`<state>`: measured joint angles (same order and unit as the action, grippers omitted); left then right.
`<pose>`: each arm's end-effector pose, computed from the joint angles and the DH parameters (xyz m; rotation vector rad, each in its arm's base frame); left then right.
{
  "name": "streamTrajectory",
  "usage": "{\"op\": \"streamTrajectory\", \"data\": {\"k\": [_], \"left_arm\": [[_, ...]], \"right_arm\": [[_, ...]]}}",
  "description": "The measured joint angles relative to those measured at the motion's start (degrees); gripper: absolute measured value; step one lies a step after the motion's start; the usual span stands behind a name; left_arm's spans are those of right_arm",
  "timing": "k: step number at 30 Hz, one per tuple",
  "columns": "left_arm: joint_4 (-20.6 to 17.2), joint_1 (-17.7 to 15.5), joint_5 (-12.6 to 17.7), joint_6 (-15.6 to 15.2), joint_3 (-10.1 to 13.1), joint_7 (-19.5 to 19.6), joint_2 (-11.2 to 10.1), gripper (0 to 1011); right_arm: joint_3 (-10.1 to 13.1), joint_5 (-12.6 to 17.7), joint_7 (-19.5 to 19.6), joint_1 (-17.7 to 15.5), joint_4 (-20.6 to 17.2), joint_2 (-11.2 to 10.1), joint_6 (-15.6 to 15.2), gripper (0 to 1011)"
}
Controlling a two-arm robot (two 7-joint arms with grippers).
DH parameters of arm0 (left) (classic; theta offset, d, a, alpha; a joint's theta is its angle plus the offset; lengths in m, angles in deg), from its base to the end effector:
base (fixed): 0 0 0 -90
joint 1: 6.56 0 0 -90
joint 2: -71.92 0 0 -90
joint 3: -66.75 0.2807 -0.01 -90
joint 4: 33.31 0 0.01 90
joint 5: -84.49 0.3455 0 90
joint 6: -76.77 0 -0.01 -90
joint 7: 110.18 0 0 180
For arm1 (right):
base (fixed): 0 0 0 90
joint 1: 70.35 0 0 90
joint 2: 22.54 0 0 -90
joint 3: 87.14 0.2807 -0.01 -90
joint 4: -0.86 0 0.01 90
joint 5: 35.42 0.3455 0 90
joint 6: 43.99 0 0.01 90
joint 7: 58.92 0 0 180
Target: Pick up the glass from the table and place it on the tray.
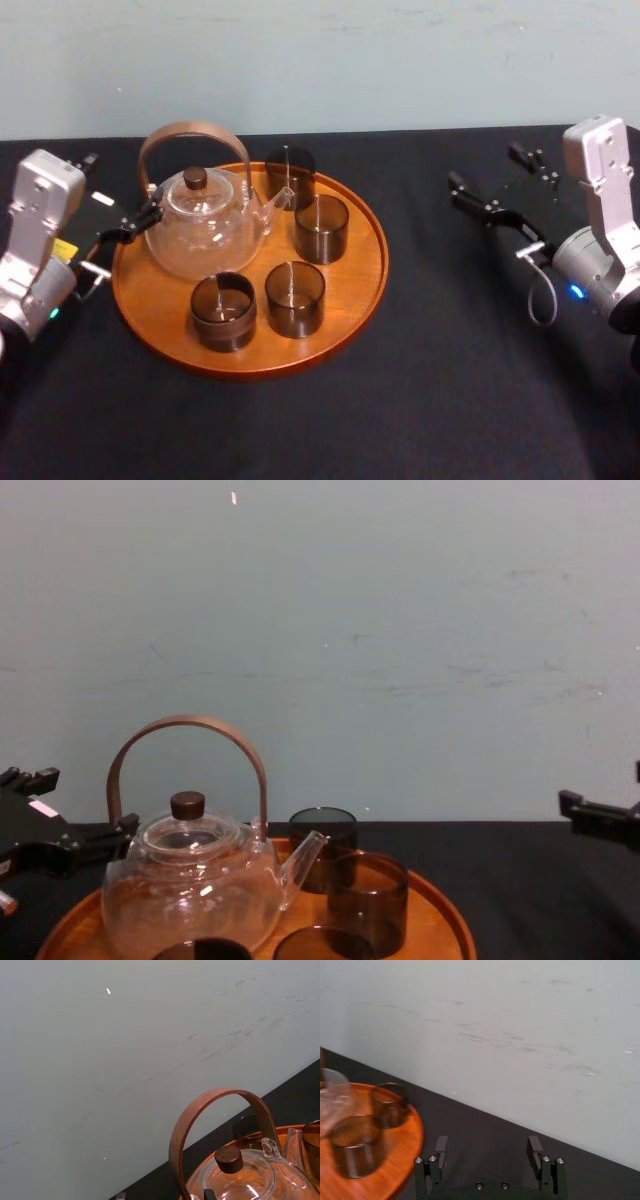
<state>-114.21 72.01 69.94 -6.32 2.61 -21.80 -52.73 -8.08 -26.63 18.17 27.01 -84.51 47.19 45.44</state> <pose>0.3913 0.0677 -0.3018 0.3045 -0.2851 1.2480 0.3954 -0.0459 -0.2752 -0.1864 -0.1373 -1.1899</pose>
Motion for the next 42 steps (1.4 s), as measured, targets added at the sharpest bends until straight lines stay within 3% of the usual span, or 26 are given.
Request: {"op": "streamTrajectory", "data": {"k": [12,42], "left_arm": [[0.0,0.0,0.0,0.0,0.0,0.0,0.0,1009],[0.0,0.0,0.0,0.0,0.0,0.0,0.0,1010]], "right_arm": [[2.9,-2.4,3.5,1.1,2.3,2.2,-1.3,1002],[2.6,-2.0,3.1,1.0,2.2,1.9,-1.2,1002]]}}
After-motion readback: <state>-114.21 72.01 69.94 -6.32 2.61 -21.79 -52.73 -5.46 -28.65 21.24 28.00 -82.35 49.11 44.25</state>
